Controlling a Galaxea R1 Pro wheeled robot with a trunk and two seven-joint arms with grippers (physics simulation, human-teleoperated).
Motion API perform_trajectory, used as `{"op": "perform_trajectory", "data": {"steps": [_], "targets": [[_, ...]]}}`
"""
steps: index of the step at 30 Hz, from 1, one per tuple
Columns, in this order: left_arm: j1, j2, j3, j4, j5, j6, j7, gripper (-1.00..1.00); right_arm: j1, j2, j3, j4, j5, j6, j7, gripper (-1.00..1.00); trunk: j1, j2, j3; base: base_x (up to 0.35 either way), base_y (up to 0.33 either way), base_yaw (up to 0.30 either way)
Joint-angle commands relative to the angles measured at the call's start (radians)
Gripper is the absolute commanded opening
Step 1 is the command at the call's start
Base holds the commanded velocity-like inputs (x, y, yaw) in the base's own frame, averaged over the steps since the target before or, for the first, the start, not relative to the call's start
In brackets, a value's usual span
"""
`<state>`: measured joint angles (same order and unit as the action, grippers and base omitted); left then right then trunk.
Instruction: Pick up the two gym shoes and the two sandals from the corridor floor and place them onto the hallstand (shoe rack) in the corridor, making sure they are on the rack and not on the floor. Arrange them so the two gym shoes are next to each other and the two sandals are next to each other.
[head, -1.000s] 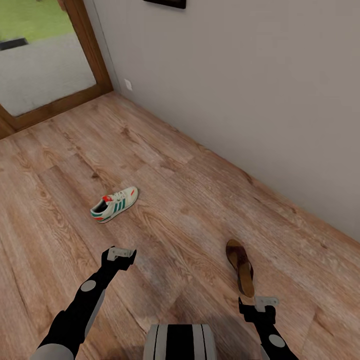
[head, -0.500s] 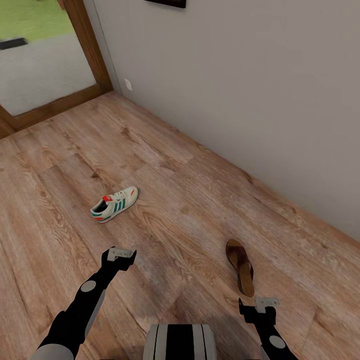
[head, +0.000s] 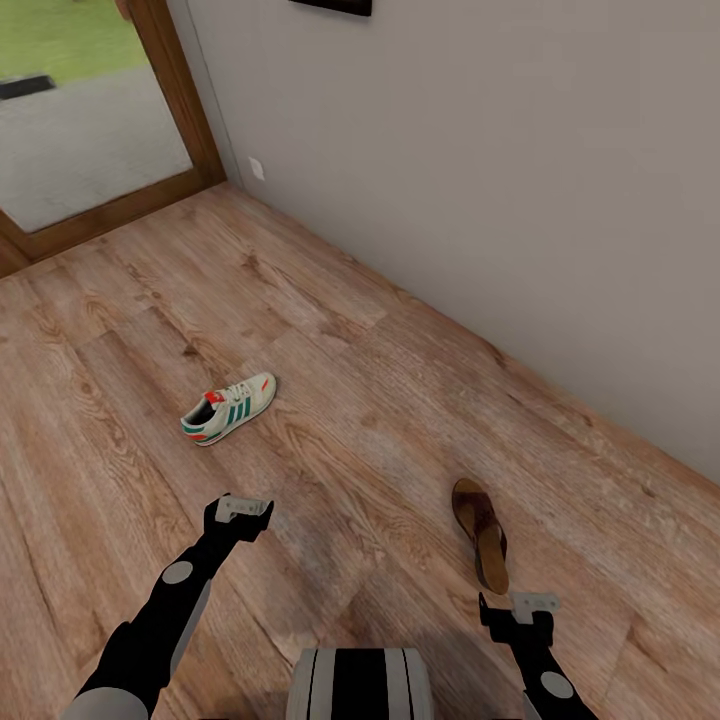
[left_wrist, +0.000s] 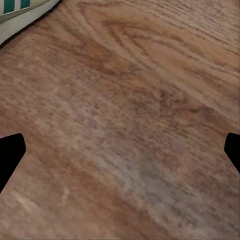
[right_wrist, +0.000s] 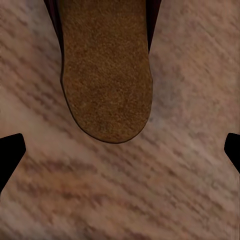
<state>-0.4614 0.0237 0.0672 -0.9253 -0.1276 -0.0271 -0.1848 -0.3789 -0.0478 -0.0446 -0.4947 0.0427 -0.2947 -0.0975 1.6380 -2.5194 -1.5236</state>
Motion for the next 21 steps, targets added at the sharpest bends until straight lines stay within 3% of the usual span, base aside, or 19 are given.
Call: {"op": "perform_trajectory", "data": {"steps": [1,21], "targets": [[0.000,-0.001,0.004,0.000,-0.010,-0.003,-0.006,1.00,-0.001,0.000,-0.001,0.001,0.005,-0.003,-0.002,1.00,0.000,0.000,0.000,0.000,0.000,0.000],[0.000,-0.001,0.005,0.000,-0.010,-0.003,-0.007,1.00,0.000,0.000,-0.001,0.001,0.004,-0.004,-0.001,1.00,0.000,0.000,0.000,0.081,0.000,0.000]]}}
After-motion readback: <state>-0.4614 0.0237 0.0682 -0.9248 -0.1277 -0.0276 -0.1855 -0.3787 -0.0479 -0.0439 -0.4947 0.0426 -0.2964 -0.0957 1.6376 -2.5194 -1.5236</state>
